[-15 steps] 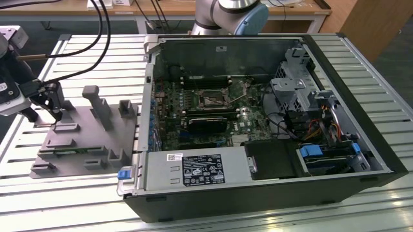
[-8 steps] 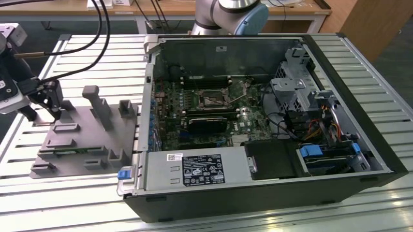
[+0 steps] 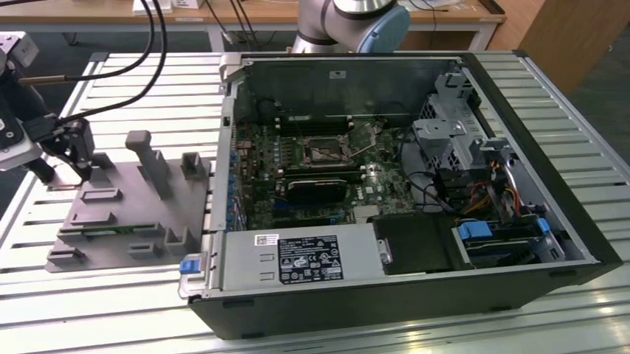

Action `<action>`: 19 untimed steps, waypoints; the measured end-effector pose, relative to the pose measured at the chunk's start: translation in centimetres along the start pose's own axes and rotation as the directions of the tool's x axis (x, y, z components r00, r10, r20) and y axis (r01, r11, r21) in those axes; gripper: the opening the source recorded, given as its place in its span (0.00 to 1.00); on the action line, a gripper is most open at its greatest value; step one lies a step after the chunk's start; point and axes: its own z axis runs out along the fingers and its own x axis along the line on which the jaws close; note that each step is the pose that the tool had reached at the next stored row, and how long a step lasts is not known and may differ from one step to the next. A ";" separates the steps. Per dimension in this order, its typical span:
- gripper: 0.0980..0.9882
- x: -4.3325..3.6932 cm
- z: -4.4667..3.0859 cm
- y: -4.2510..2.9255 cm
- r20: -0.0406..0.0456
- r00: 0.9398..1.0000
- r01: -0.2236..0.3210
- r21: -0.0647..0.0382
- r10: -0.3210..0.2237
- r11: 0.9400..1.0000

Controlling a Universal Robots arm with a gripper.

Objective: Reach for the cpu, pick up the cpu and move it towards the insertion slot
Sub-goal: 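Pick up the cpu and move it towards the insertion slot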

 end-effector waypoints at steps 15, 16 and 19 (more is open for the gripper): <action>0.50 -0.02 -1.29 0.07 0.000 1.000 0.000 0.000 0.000 1.000; 0.50 -0.02 -1.38 0.07 0.000 1.000 0.000 0.000 0.000 1.000; 0.50 -0.03 -1.63 0.09 0.000 1.000 0.000 0.000 0.000 1.000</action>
